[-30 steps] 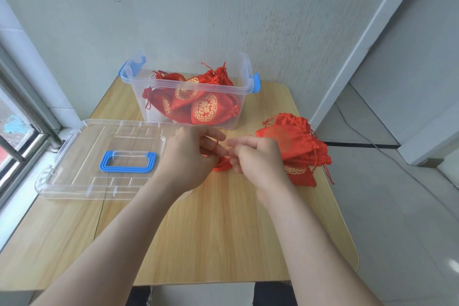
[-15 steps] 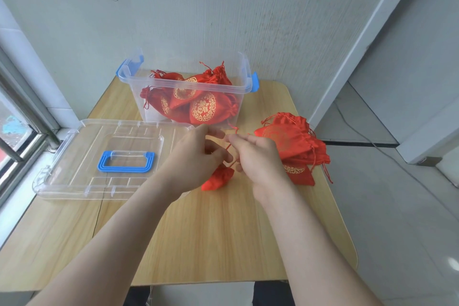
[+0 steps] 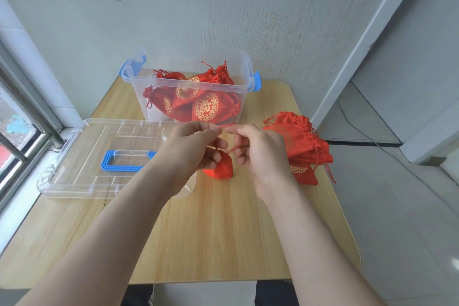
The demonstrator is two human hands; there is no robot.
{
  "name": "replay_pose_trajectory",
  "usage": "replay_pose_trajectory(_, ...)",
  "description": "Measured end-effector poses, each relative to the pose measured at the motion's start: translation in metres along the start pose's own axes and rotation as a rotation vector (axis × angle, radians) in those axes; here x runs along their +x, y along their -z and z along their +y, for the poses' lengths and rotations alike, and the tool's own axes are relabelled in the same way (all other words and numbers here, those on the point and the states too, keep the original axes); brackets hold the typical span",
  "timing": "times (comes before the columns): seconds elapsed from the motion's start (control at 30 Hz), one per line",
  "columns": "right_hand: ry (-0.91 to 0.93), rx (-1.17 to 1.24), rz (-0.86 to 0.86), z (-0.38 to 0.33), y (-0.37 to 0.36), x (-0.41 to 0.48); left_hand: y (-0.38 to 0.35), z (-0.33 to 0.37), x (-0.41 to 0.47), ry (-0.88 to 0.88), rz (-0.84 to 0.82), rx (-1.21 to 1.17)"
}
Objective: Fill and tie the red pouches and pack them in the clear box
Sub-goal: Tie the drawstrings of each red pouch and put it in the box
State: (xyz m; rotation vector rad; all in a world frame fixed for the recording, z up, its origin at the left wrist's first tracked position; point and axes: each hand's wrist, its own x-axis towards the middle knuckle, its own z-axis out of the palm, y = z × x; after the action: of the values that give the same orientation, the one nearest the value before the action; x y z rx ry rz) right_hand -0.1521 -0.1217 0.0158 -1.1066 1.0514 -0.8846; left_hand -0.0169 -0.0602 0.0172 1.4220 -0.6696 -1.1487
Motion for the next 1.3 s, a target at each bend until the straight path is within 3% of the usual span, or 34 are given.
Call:
replay_pose_trajectory(0.2,0.041,-0.013,0.081,-0.003,0.003,-0.005,0.001,-0.002,0.002,-0.133,0.07,0.137)
replay_pose_trajectory(0.5,0.167,-0.13,0.027,0.001,0.004,-0.006,-0.002,-0.006,-0.007,-0.086,-0.076,0.508)
replay_pose_trajectory(0.8,0.221,-0.265,-0.02,0.015,0.007,0.008,0.0,-0.003,-0.005,-0.05,-0.031,0.412)
replay_pose_trajectory(1.0,0.356,-0.564,-0.052,0.016,0.009,0.001,0.008,-0.002,-0.001,0.053,0.029,0.319)
replay_pose_trajectory(1.3,0.636,-0.776,-0.089,0.022,0.007,0.004,0.013,-0.001,0.0,0.065,0.03,0.338)
